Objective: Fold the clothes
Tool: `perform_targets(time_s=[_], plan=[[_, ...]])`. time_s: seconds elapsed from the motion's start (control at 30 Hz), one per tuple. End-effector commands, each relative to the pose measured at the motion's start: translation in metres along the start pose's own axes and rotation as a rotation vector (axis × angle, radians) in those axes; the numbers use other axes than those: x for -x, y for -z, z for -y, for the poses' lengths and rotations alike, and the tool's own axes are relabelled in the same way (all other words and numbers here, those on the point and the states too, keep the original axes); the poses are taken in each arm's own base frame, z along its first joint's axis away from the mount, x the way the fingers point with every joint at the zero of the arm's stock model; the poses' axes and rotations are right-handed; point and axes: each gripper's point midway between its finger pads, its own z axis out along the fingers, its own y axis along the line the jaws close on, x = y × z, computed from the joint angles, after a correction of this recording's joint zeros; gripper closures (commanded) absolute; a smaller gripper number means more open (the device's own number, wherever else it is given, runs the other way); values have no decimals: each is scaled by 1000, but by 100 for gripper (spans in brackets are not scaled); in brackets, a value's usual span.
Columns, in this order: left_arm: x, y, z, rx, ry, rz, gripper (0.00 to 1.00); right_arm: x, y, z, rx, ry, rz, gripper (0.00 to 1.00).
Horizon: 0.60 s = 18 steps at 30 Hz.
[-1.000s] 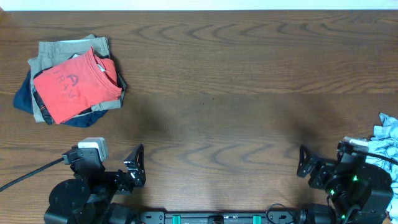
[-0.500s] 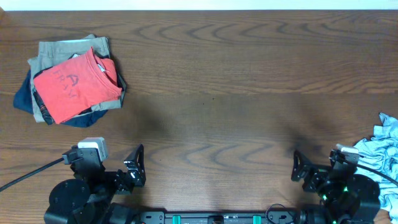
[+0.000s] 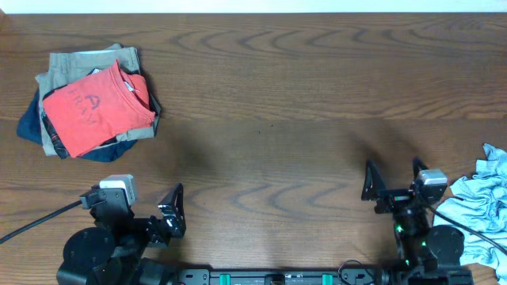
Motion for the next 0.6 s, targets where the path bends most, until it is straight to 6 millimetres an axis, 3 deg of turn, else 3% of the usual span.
perform_targets(time_s=[0.0, 0.23, 0.33, 0.57], plan=[[-1, -1, -3, 13, -3, 0, 2, -10, -7, -1, 21, 74, 39, 1], [-1, -1, -3, 13, -3, 0, 2, -15, -10, 0, 18, 249, 67, 1], [-1, -1, -3, 13, -4, 0, 2, -40, -10, 5, 13, 251, -38, 1], [-1, -1, -3, 13, -3, 0, 2, -37, -10, 5, 8, 236, -28, 1]])
